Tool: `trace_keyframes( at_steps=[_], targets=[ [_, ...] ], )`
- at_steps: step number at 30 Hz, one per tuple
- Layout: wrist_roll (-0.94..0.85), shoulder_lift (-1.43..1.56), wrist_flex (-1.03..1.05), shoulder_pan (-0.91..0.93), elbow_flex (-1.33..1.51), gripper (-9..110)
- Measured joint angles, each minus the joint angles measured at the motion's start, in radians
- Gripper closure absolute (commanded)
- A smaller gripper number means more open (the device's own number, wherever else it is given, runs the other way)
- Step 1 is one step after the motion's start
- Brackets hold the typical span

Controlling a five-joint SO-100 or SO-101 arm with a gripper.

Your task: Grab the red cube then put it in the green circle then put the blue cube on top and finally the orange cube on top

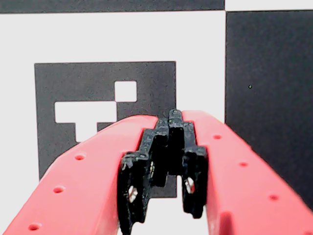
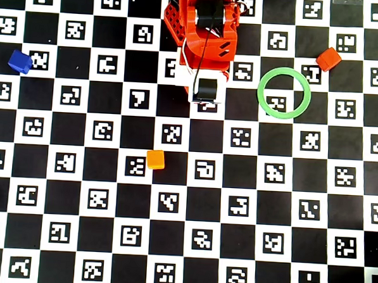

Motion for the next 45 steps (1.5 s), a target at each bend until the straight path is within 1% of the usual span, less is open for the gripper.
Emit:
trace_keyframes(
  at_steps=[29, 36, 40, 45],
  targets=[
    [-0.017, 0.0, 0.0, 0.0, 0.0, 107],
    [0.117, -0.043, -0.021, -0.044, -0.012, 107],
    [0.29, -0.138, -0.032, -0.078, -0.094, 107],
    [0.509, -0.314, 0.012, -0.152, -0.31, 107]
  ],
)
